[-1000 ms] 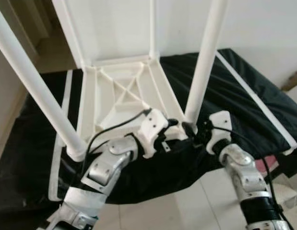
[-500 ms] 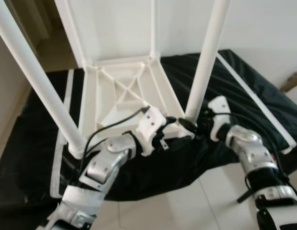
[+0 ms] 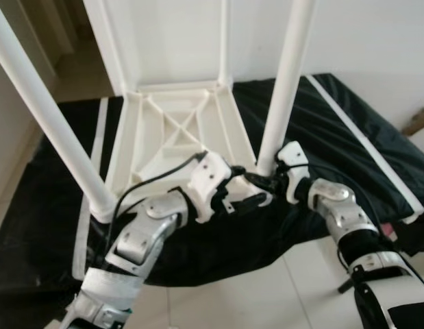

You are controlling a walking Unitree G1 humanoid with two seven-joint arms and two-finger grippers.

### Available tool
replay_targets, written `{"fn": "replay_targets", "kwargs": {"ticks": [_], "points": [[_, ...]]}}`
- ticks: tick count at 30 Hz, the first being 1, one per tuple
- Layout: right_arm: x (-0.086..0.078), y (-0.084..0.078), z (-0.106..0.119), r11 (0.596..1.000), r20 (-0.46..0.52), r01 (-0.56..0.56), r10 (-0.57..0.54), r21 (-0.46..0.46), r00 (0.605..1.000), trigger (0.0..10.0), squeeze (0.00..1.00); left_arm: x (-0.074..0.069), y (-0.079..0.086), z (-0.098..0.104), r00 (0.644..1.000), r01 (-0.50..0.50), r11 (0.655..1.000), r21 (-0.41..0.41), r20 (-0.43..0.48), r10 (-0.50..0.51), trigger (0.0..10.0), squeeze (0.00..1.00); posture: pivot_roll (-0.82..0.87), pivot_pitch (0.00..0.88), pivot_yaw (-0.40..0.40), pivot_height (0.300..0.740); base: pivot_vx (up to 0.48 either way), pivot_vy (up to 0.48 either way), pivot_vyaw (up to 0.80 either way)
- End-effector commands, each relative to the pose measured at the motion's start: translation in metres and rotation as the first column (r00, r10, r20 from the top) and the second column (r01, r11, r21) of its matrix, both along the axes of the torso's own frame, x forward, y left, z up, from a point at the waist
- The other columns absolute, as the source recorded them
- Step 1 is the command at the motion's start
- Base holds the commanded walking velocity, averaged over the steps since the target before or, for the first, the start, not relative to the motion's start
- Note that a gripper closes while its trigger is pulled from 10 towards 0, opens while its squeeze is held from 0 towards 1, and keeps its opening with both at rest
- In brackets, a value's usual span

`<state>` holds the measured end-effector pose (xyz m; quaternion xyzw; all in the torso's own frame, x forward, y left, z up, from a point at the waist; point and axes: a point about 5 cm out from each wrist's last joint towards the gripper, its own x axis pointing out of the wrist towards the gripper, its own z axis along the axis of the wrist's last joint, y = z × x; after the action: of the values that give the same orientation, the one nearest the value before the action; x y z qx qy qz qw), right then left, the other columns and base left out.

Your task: Building children table

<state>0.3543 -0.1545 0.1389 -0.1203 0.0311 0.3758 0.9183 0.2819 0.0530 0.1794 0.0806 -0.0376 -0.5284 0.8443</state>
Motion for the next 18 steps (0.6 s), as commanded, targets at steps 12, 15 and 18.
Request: {"fn": "replay_targets", "kwargs": {"ticks": [12, 15, 18], "points": [[-0.011, -0.009, -0.034, 0.944, -0.075, 0.33, -0.33, -0.005, 0.941, 0.0, 0.0, 0.003, 0.004, 0.0, 1.0, 0.0, 1.0, 0.027, 0.008, 0.0, 10.0, 0.0, 0.08, 0.0, 0.004, 0.74, 0.0, 0.0, 0.0], [-0.013, -0.009, -0.035, 0.9, -0.068, 0.436, -0.433, 0.028, 0.899, 0.0, 0.0, 0.003, 0.002, 0.001, 1.0, 0.02, 0.999, 0.041, 0.017, -0.021, 10.0, 0.0, 0.08, 0.0, 0.0, 0.74, 0.0, 0.0, 0.0], [-0.016, -0.008, -0.039, 0.845, -0.101, 0.531, -0.524, 0.059, 0.846, 0.0, 0.0, 0.011, 0.006, 0.006, 0.999, 0.03, 0.997, 0.066, 0.041, -0.032, 10.0, 0.0, 0.07, 0.0, 0.005, 0.74, 0.0, 0.0, 0.0]]}}
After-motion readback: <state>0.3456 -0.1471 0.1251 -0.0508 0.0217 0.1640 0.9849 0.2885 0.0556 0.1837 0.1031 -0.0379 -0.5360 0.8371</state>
